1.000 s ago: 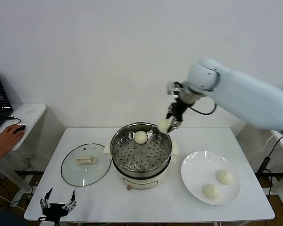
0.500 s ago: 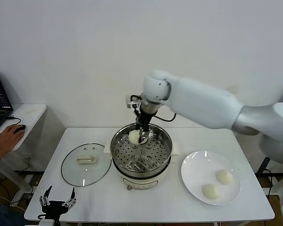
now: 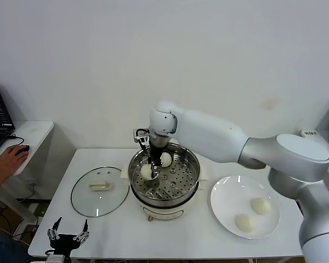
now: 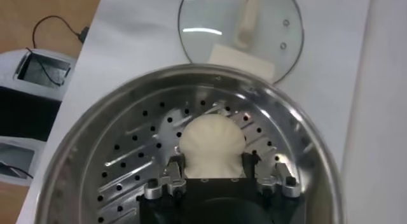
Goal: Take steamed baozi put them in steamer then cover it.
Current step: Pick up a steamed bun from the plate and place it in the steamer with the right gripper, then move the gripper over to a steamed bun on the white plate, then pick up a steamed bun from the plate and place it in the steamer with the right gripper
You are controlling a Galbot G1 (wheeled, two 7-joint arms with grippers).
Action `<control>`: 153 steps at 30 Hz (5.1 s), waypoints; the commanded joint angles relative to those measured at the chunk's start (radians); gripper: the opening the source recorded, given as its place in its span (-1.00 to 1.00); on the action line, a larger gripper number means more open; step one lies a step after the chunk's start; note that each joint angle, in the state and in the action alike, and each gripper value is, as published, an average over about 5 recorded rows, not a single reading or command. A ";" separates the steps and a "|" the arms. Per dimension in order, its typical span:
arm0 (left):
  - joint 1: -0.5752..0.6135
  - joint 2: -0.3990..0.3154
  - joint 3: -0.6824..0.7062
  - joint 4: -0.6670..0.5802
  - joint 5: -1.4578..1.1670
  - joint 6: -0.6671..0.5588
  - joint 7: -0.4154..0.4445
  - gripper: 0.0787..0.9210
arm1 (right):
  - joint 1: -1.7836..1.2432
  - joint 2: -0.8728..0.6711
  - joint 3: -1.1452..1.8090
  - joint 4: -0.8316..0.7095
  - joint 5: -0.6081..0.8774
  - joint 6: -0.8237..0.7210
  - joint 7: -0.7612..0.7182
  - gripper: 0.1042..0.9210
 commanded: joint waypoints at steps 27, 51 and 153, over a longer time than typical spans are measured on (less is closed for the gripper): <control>-0.019 -0.002 0.005 0.008 -0.008 0.012 0.011 0.77 | 0.163 -0.422 0.091 0.326 0.034 0.051 -0.075 0.76; -0.012 0.002 0.009 0.003 -0.038 0.028 0.020 0.77 | -0.287 -0.974 0.259 0.661 -0.216 0.127 -0.136 0.76; -0.041 -0.039 0.008 0.030 0.037 -0.037 -0.034 0.77 | 0.237 -0.260 0.071 0.151 0.043 0.504 -0.161 0.10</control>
